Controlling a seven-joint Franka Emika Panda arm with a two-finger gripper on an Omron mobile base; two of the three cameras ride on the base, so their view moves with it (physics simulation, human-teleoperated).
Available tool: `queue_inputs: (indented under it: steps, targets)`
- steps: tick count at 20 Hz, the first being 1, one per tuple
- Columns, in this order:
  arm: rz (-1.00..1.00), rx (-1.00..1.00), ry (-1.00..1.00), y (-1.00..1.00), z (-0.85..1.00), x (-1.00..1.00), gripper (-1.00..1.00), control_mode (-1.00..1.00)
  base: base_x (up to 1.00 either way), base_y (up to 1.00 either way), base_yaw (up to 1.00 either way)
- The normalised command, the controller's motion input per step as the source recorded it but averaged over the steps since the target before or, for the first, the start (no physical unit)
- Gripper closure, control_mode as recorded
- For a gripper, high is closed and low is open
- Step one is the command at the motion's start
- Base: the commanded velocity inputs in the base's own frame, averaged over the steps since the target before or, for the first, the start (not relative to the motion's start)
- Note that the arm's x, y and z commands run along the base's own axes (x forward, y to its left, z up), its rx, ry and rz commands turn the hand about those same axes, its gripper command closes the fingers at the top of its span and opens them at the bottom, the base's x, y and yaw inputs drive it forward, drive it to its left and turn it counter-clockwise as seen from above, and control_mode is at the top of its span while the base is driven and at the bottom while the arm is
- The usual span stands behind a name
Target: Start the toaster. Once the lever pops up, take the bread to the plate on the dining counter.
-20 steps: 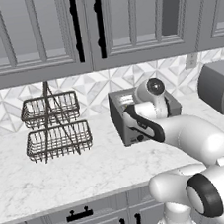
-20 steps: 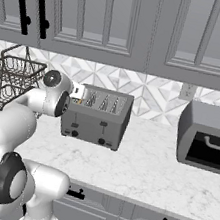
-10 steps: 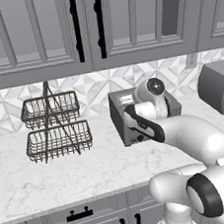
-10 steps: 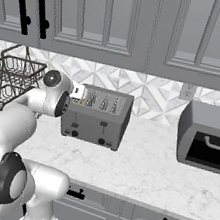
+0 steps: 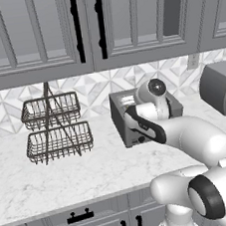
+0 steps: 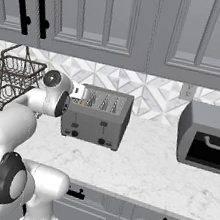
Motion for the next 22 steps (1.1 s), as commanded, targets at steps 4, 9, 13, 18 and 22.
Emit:
queue_inputs:
  steps: [4, 9, 13, 18, 22]
  targets:
    - [0.0, 0.0, 0.0, 0.0, 0.0, 0.0, -1.0, -1.0, 0.0, 0.0, 0.0]
    - [0.0, 0.0, 0.0, 0.0, 0.0, 0.0, -1.0, -1.0, 0.0, 0.0, 0.0]
    - [0.0, 0.0, 0.0, 0.0, 0.0, 0.0, -1.0, -1.0, 0.0, 0.0, 0.0]
    - [0.0, 0.0, 0.0, 0.0, 0.0, 0.0, -1.0, -1.0, 0.0, 0.0, 0.0]
    - [0.0, 0.0, 0.0, 0.0, 0.0, 0.0, -1.0, -1.0, 0.0, 0.0, 0.0]
